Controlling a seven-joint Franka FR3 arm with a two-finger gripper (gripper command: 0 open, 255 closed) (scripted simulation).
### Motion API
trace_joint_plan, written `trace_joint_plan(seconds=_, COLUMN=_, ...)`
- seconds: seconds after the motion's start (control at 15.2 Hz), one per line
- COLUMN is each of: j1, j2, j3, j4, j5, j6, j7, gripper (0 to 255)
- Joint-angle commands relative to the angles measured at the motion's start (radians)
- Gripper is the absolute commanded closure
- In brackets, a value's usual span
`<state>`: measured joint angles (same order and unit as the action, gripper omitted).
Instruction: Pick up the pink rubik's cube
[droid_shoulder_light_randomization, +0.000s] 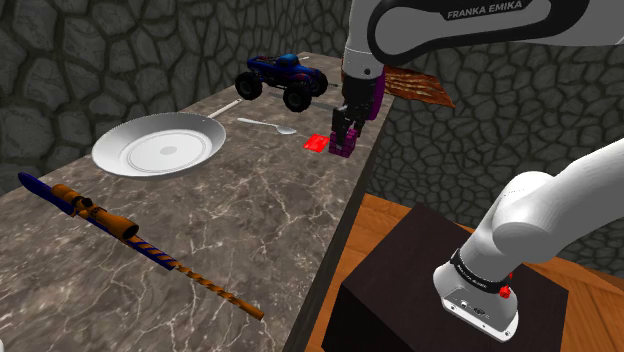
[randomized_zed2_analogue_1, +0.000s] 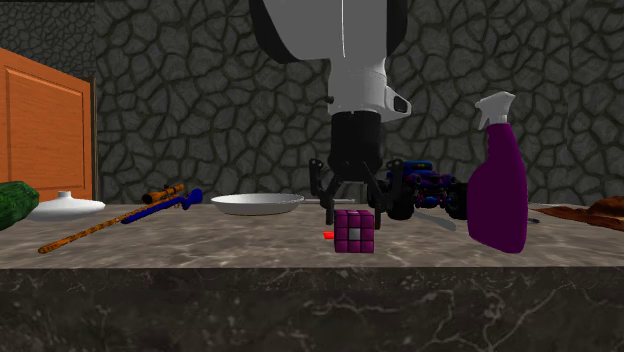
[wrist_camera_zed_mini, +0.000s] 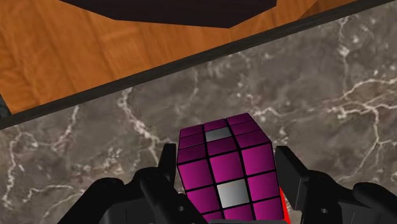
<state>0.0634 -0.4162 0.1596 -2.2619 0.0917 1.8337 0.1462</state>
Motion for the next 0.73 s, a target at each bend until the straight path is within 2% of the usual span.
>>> trace_joint_plan(seconds=0.0, j1=-0.001, j2=0.001, j3=-0.001, j4=-0.002, j5=-0.001, j6=0.001, j7=0.0, gripper=255)
trace_joint_plan(seconds=0.2, j1=-0.001, j2=0.003, j3=-0.001, j4=-0.002, j5=-0.001, j6=0.003, j7=-0.001, gripper=255)
trace_joint_plan(seconds=0.66, j1=-0.003, j2=0.0, j3=-0.005, j4=0.09, j5=-0.004, j6=-0.091, j7=0.002, gripper=255)
